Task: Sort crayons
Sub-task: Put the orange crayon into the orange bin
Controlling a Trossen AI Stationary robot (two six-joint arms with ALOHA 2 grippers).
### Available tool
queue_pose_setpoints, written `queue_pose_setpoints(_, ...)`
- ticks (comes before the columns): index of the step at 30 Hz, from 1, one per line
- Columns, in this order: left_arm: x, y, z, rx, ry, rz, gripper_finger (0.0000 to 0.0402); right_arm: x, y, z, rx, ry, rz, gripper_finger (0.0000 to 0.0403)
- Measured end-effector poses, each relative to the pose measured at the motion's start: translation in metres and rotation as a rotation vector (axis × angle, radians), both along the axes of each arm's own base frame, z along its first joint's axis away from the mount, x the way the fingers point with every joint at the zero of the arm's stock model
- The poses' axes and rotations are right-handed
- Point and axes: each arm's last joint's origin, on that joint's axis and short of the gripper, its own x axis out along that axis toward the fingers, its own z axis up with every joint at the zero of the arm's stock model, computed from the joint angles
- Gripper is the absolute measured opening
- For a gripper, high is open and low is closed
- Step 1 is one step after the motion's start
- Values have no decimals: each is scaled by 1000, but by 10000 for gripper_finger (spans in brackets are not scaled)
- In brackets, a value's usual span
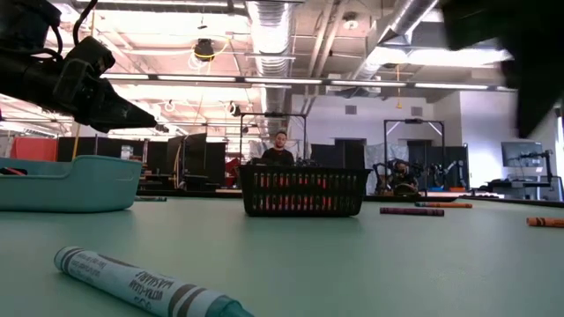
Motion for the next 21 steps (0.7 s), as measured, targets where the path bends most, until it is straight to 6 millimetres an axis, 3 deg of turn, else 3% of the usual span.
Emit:
queue_pose_setpoints(6, 0, 0, 0, 0, 0, 0, 129, -19, 26, -18, -95, 104, -18, 87)
queue_pose_setpoints(13, 0, 0, 0, 0, 0, 0, 129, -27, 20, -42, -273, 360, 126, 87)
queue_pose_setpoints(21, 0, 0, 0, 0, 0, 0, 129, -19, 5, -33, -227, 351, 180, 87)
